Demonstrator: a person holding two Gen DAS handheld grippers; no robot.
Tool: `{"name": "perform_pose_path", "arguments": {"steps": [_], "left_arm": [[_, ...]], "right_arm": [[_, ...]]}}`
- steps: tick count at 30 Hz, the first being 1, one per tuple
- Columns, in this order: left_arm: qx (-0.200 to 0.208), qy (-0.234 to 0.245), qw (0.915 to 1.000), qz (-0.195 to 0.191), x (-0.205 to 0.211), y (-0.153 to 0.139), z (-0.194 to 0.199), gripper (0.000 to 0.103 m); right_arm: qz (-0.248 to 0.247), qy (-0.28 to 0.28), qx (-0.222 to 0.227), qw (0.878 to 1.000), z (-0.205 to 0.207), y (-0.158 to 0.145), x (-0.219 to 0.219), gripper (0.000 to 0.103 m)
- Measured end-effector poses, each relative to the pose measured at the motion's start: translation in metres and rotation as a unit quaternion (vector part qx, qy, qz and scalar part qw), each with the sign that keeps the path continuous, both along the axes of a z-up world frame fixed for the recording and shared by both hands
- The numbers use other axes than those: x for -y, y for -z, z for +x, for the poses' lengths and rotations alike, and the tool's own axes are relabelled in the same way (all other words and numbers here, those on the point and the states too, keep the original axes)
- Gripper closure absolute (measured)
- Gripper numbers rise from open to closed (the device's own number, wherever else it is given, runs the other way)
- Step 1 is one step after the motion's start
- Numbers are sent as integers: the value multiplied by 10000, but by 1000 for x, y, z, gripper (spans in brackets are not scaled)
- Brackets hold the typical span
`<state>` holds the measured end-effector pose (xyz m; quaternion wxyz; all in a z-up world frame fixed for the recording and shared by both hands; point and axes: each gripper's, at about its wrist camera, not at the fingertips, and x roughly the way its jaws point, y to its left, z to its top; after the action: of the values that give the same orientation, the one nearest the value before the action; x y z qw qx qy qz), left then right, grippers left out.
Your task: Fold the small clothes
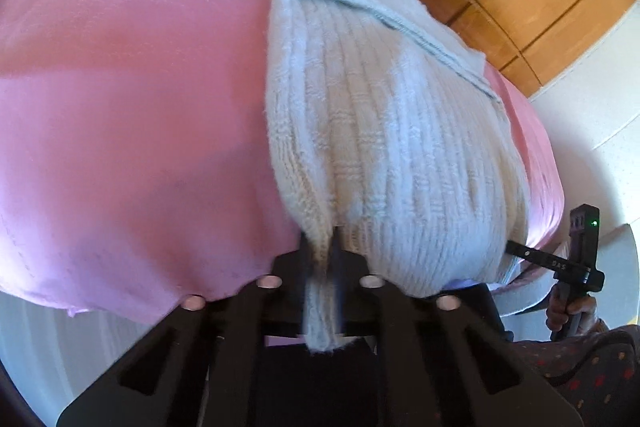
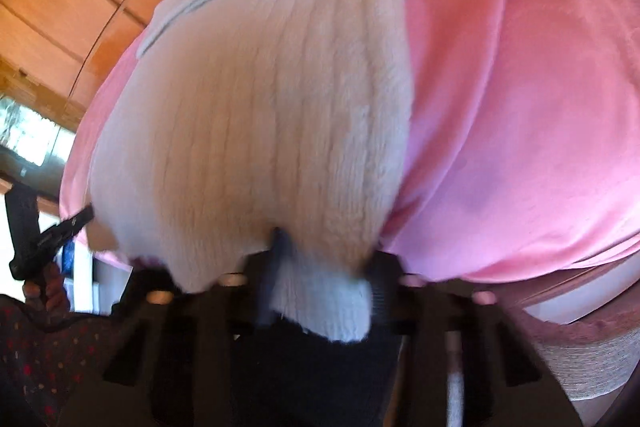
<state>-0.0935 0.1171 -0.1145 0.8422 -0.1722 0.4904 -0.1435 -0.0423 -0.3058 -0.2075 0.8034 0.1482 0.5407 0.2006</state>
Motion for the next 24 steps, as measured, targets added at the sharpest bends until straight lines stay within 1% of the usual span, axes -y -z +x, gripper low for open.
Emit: {"name": "perform_pose_path", "arguments": {"steps": [2, 3, 4, 5, 9, 10, 12, 14, 17, 21, 24], "left_arm": [[147, 82, 9997, -155, 1, -10, 1, 97], [234, 113, 9994, -248, 0, -16, 1, 97], [345, 133, 9984, -428, -3, -25, 2, 98], [401, 142, 9977, -530, -4, -29, 2, 98], [711, 117, 9920, -1033, -13, -52, 14, 98], [830, 119, 9896, -1170, -15, -59, 22, 98], [920, 136, 9878, -1252, -13, -65, 33, 98], [1002, 140, 9864, -1295, -12, -72, 52, 98], [1104, 96, 9848, -1334, -12, -80, 83, 98], [1145, -15, 9843, -1345, -13, -88, 138, 98], [1136, -169, 9845, -1322, -15, -90, 176, 98]], "right_arm": [[93, -190, 73, 9997, 3, -11, -7, 90], [230, -326, 186, 9990, 4, -23, -10, 90], [327, -391, 270, 9983, 5, -30, -12, 90], [449, -455, 383, 9972, 7, -40, -14, 90], [981, -457, 877, 9903, 27, -80, -16, 90], [1048, -439, 968, 9888, 31, -85, -14, 90], [1158, -372, 1119, 9862, 49, -96, -13, 90], [1207, -306, 1231, 9846, 62, -103, -10, 90], [1268, -129, 1379, 9822, 93, -112, -4, 90], [1257, 150, 1471, 9810, 146, -118, 7, 90], [1326, 441, 1415, 9800, 193, -114, 17, 90]]}}
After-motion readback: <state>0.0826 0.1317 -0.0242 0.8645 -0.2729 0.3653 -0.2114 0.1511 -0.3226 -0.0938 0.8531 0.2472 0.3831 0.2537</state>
